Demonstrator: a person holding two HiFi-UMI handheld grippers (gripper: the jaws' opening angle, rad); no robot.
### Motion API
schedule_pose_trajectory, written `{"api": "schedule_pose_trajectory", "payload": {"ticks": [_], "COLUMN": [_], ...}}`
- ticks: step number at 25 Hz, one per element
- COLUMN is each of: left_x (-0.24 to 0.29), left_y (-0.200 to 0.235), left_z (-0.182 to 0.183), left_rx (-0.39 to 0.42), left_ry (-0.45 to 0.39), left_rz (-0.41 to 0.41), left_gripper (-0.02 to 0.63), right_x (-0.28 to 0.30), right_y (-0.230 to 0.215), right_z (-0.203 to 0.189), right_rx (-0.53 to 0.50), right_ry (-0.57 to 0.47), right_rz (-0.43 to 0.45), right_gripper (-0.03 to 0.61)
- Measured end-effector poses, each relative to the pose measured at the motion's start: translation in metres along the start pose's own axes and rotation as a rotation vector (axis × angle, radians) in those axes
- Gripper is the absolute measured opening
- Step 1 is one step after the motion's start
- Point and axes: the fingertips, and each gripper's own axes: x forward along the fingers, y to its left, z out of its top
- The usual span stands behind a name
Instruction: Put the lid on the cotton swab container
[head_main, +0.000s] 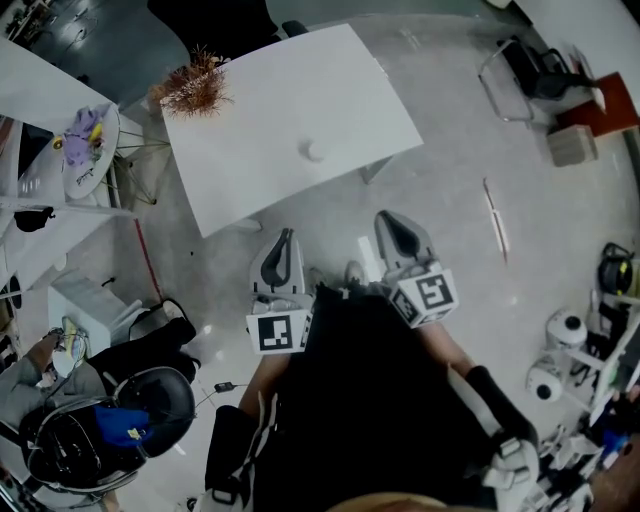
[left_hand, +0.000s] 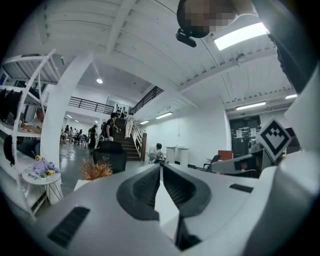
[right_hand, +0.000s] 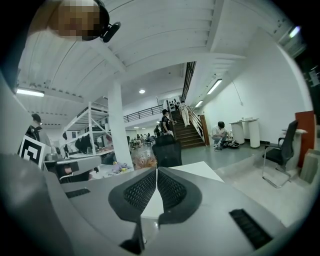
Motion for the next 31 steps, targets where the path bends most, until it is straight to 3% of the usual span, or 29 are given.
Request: {"api": "schedule_pose_trajectory", "payload": {"ticks": [31], "left_x": [0.006], "left_y": [-0.013], "left_z": [-0.001], "left_rx": [0.004], "left_ry": [0.006], "left_rz": [0.030], "left_gripper": [0.021], "right_x": [-0.001], "right_y": [-0.008], "right_z": [0.001], "right_rx": [-0.019], "right_ry": [0.003], "right_rz": [0.031], "right_gripper": [0.011]}}
